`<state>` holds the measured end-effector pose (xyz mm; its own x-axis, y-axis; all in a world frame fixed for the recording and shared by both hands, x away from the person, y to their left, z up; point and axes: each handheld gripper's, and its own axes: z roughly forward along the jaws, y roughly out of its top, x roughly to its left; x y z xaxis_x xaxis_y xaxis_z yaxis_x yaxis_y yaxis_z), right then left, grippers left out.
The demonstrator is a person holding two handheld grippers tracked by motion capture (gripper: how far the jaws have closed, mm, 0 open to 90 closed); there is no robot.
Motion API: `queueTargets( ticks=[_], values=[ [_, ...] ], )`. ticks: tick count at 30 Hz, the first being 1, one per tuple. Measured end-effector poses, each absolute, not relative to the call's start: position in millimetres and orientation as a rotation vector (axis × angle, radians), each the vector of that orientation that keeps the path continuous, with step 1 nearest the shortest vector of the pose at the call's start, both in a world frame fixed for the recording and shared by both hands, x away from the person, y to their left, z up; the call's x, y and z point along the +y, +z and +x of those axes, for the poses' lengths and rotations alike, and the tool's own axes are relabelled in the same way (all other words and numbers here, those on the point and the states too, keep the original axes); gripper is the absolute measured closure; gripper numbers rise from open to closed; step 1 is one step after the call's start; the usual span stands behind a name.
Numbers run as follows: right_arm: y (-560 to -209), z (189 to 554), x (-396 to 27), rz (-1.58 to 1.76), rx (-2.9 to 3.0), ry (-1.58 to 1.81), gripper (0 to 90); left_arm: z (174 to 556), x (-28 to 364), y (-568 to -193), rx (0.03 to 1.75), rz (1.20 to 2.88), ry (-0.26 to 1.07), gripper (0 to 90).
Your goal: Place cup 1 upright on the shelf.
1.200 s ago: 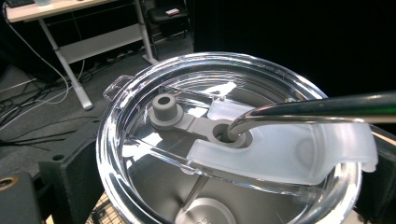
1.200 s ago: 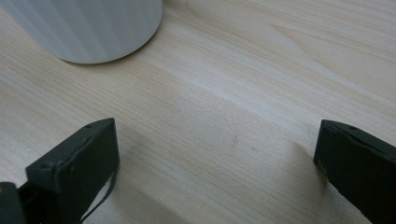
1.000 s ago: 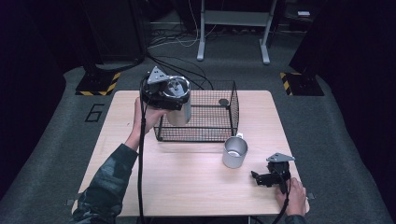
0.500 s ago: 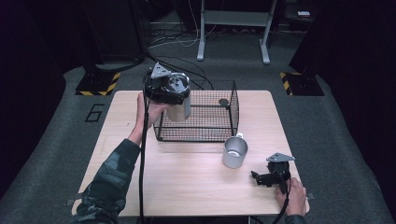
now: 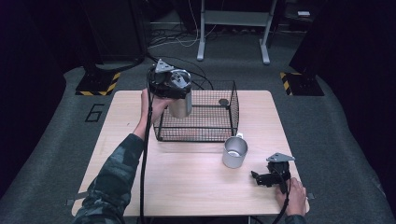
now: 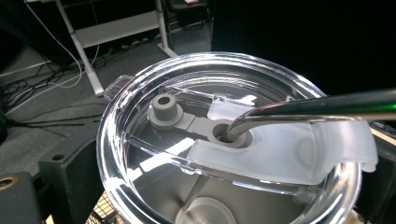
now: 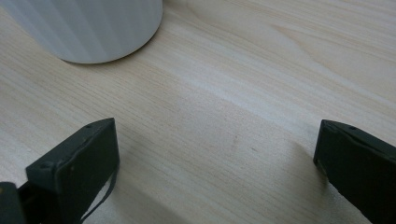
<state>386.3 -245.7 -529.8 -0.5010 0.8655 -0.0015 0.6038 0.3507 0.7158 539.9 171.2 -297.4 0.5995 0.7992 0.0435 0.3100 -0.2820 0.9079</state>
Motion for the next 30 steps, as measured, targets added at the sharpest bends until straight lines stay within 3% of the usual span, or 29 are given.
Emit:
queueTargets(
  ticks=[30],
  values=[
    [-530, 386, -245, 1.298, 2.232, 0.948, 0.0, 587, 170, -354, 1.105, 1.858, 0.618, 3.7]
  ],
)
